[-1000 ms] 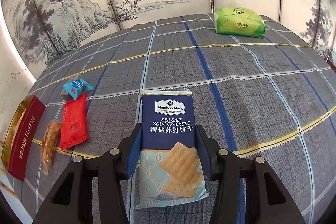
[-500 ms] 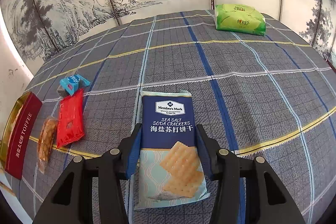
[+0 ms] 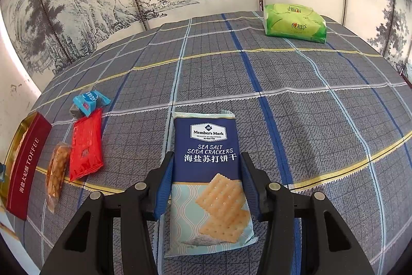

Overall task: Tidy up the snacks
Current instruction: 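Carry the blue candy over the tin and open the left gripper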

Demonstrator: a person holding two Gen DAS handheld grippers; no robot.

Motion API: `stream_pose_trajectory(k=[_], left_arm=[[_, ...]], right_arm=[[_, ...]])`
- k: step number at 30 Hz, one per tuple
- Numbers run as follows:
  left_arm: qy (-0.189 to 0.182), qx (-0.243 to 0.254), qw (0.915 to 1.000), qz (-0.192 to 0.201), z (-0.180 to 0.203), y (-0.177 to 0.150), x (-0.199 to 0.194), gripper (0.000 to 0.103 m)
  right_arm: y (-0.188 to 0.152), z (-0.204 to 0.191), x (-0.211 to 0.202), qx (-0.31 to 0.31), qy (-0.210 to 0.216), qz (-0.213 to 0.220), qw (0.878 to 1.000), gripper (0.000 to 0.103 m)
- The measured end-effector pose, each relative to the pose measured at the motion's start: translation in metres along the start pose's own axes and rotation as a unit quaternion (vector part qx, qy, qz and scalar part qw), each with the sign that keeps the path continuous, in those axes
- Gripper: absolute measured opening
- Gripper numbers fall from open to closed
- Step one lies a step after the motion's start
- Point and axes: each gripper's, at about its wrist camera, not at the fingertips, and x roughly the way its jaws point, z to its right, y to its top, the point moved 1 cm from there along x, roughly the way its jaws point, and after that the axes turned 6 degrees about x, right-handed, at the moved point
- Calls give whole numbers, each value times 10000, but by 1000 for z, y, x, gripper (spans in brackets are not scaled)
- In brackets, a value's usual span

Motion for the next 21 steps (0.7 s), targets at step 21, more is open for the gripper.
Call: stream_pose_trajectory(k=[21], left_arm=[[110, -9, 9998, 164, -1, -2, 1, 56]], right_arm=[[-1, 0, 2, -30, -28, -7, 10000, 50]])
